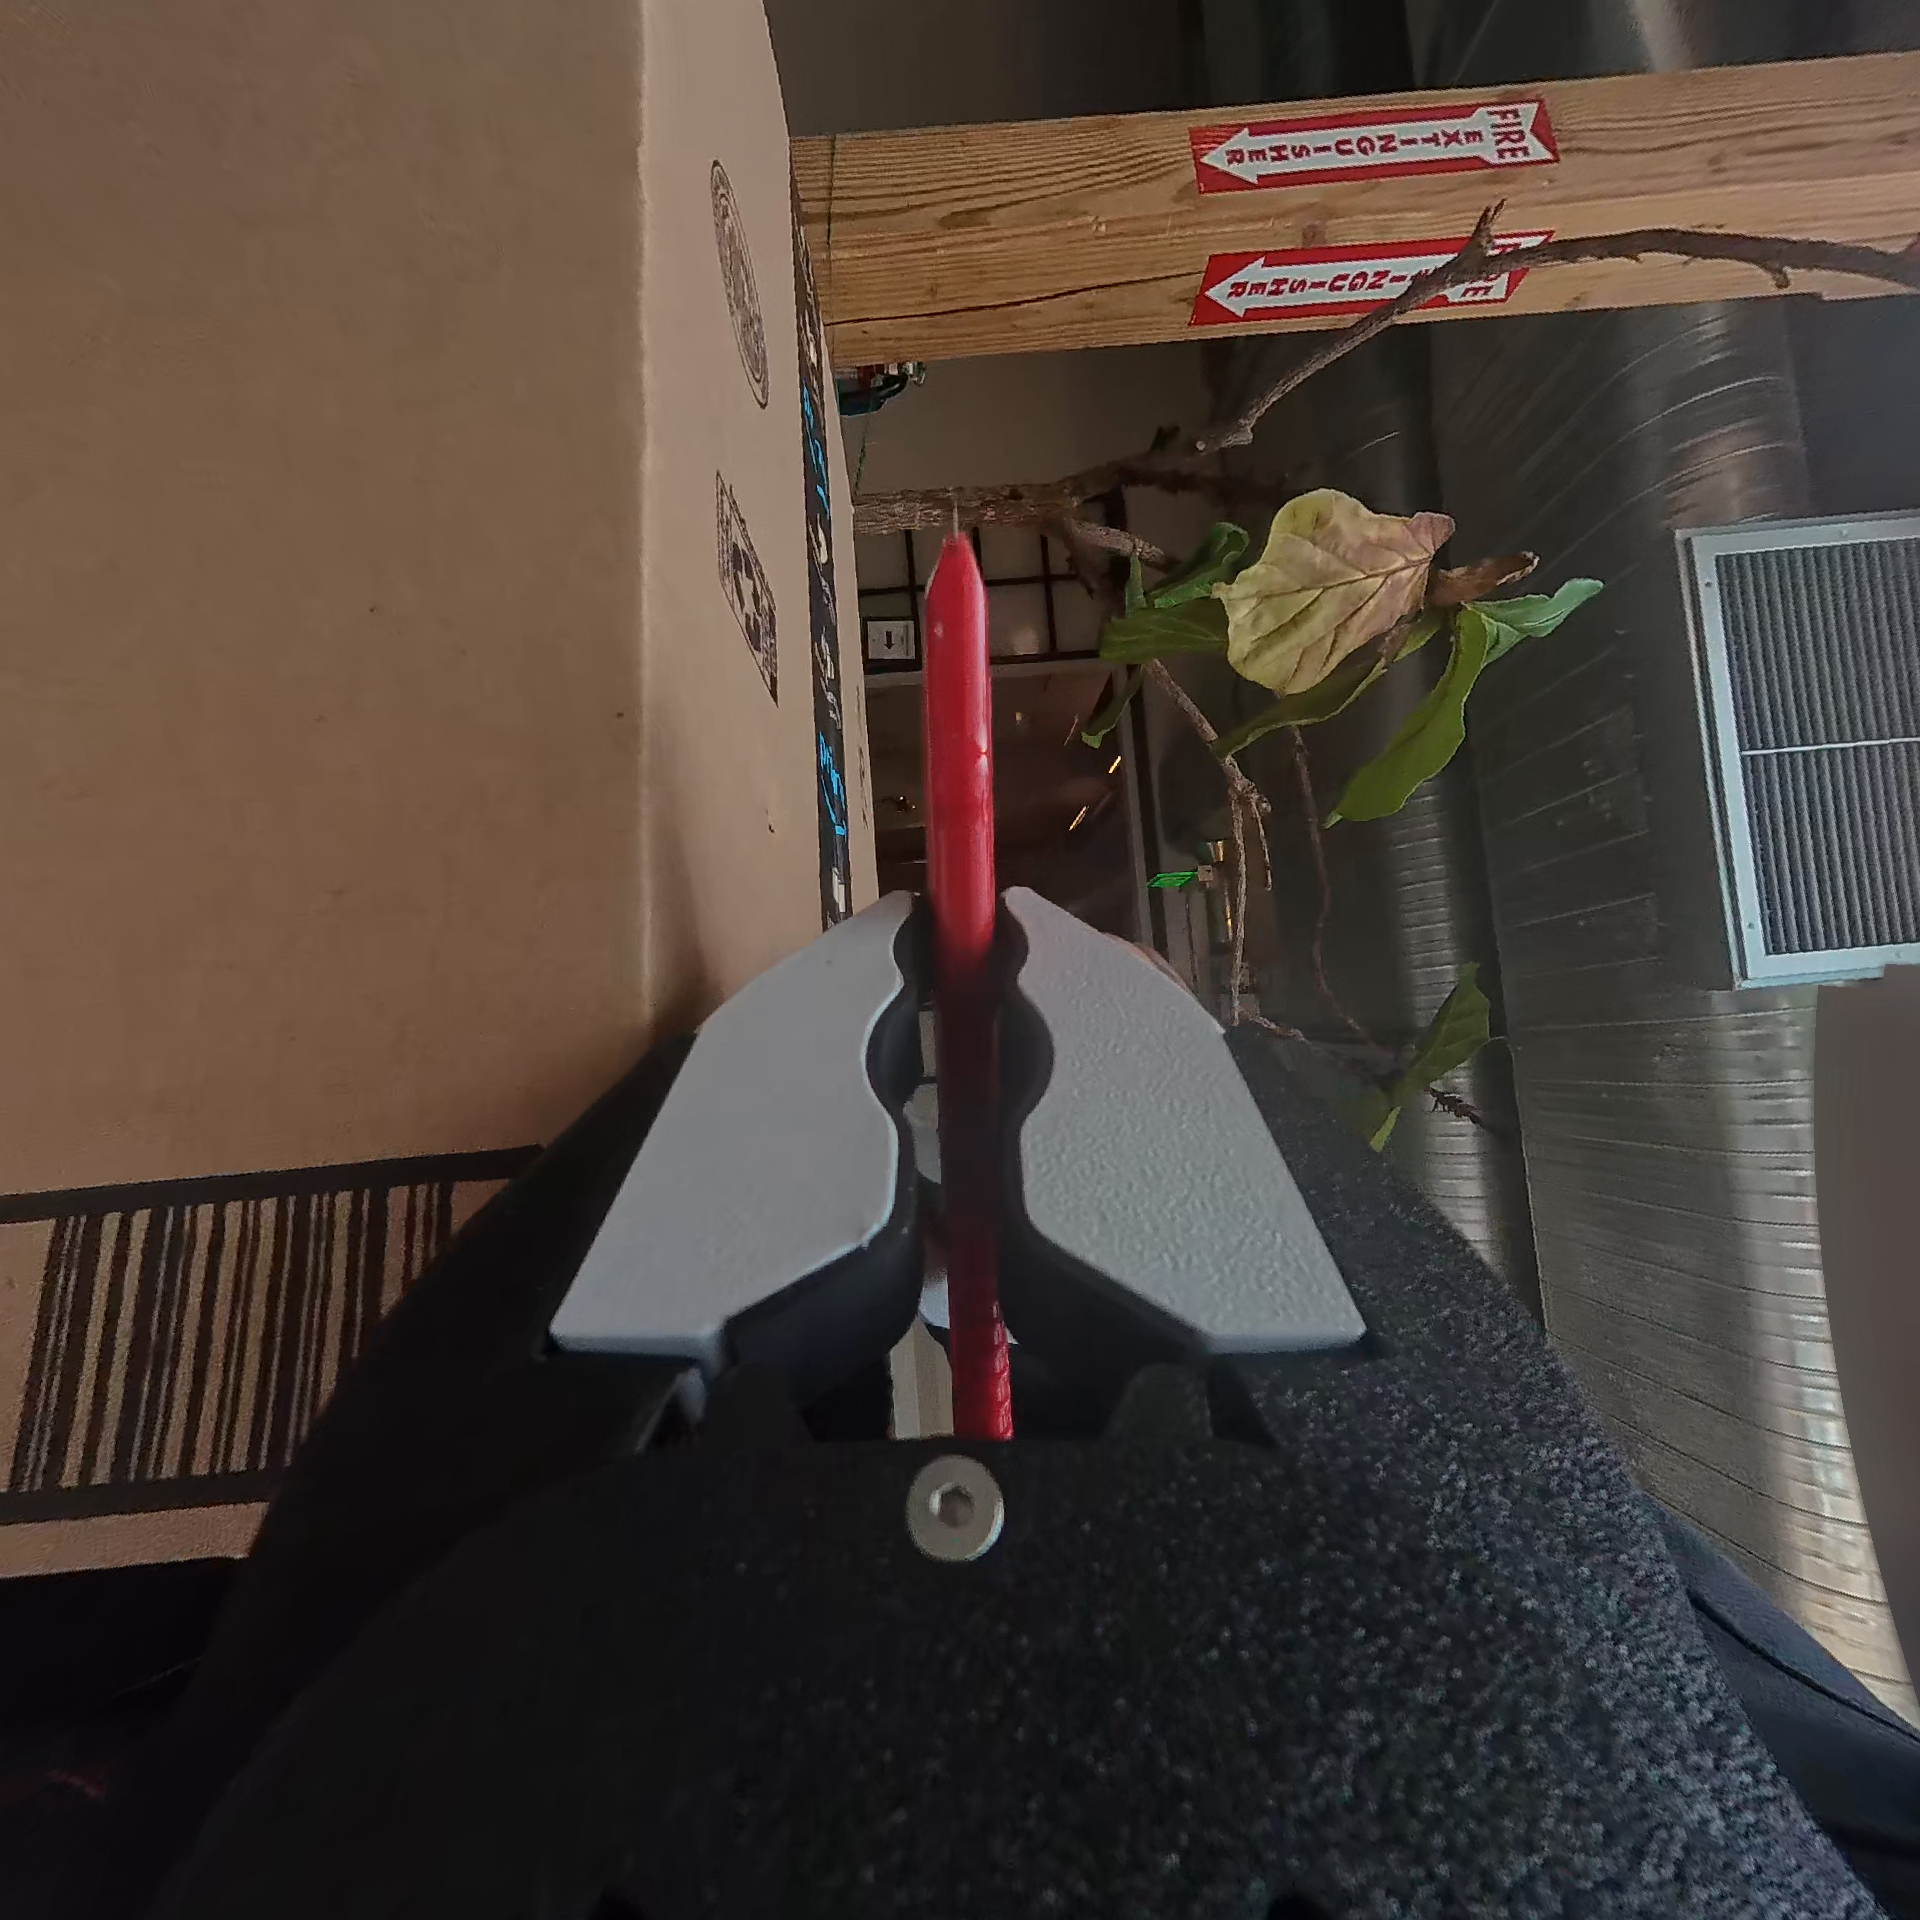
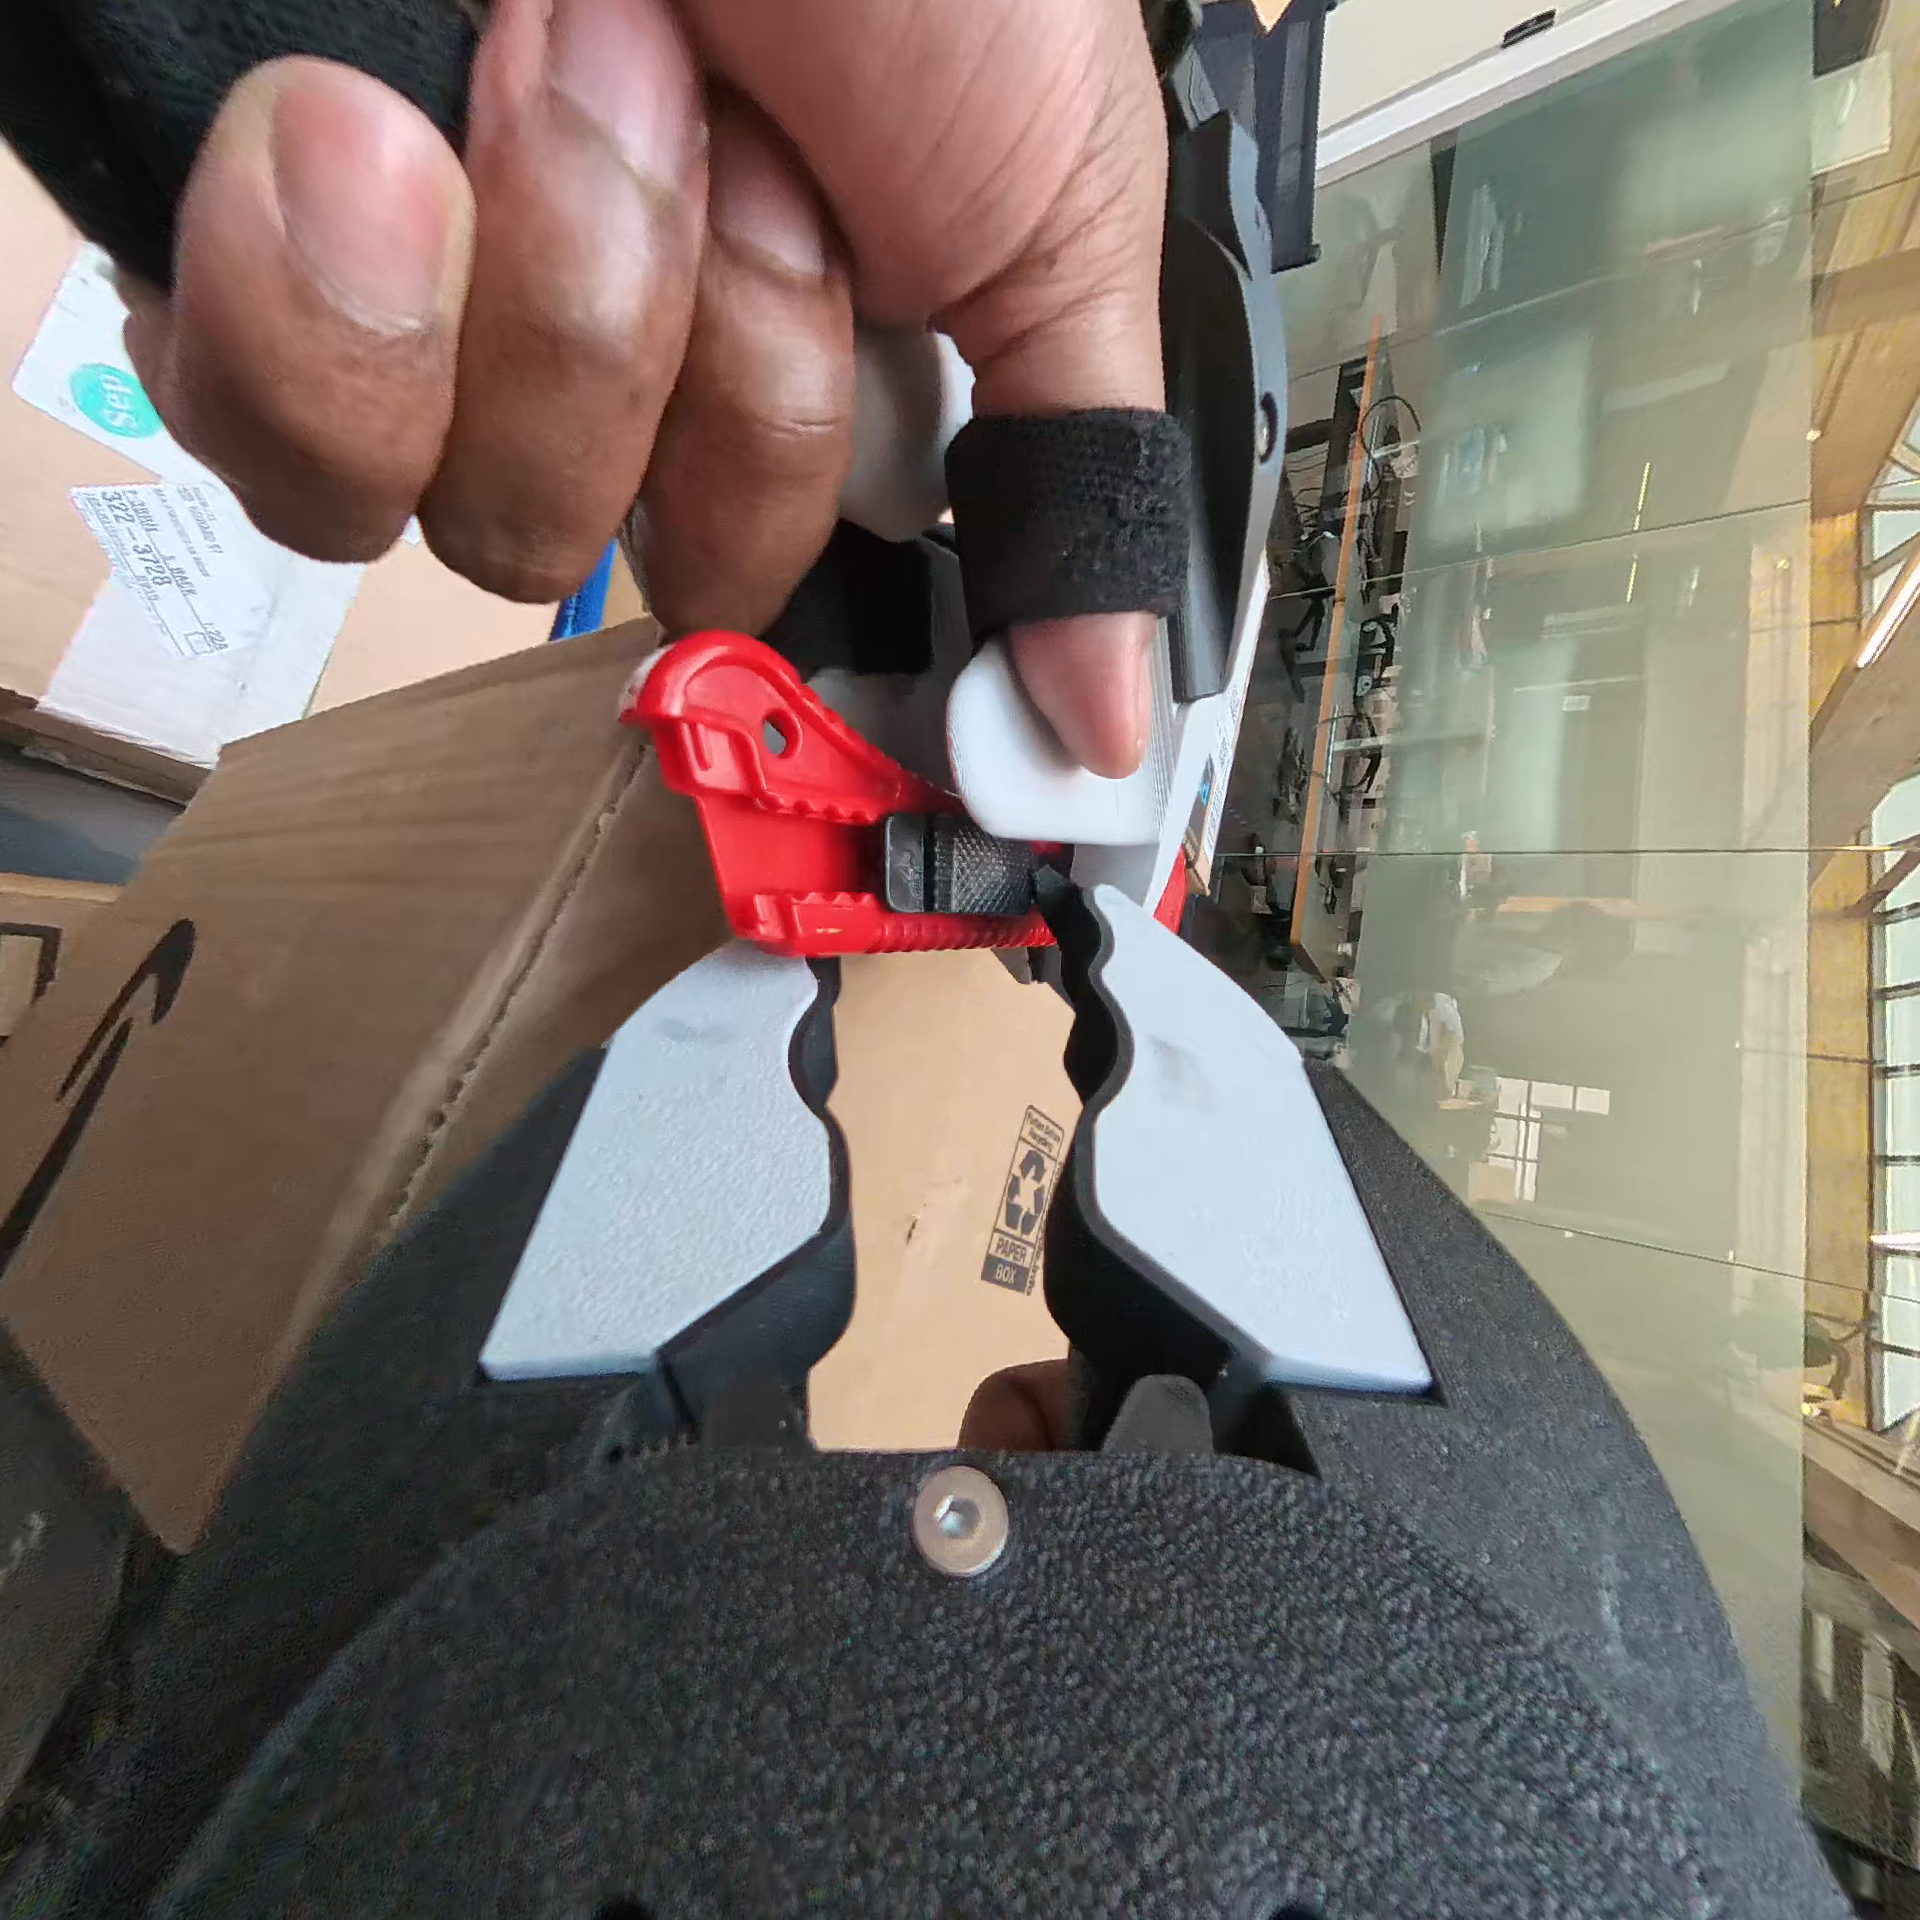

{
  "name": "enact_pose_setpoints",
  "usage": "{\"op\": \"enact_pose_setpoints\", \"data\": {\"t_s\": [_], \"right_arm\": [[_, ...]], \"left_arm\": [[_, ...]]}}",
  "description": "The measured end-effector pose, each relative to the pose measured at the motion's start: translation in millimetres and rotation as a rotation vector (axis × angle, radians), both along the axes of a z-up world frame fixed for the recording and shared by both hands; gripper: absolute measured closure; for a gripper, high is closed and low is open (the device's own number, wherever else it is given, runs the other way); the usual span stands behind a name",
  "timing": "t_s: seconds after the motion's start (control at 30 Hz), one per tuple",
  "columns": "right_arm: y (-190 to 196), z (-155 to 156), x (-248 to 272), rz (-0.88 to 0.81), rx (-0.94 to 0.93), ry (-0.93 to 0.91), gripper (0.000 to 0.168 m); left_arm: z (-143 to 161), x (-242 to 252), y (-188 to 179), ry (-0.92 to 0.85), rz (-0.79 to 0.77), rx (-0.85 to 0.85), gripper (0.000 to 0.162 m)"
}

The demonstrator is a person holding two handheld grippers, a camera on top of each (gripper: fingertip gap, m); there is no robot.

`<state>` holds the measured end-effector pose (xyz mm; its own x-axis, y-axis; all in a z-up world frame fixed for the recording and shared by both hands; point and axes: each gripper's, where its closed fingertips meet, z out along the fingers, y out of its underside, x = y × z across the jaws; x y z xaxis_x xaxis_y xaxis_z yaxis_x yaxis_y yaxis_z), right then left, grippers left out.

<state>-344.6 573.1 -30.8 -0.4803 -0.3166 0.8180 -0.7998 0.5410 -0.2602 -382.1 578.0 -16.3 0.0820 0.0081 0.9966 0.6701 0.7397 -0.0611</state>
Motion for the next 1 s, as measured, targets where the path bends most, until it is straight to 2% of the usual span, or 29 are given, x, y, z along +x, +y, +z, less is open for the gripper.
{"op": "enact_pose_setpoints", "data": {"t_s": [0.13,0.4,1.0], "right_arm": [[5.1,3.5,-4.1,-0.043,-0.04,-0.046,0.126],[12.8,5.8,-16.7,-0.112,-0.096,-0.122,0.128],[10.1,6.8,-35.5,-0.219,-0.116,-0.143,0.129]], "left_arm": [[-0.2,0.1,0.4,-0.008,-0.001,-0.004,0.152],[1.2,0.8,-22.5,-0.004,0.066,0.011,0.152],[0.4,3.5,-51.9,-0.002,0.167,0.101,0.152]]}}
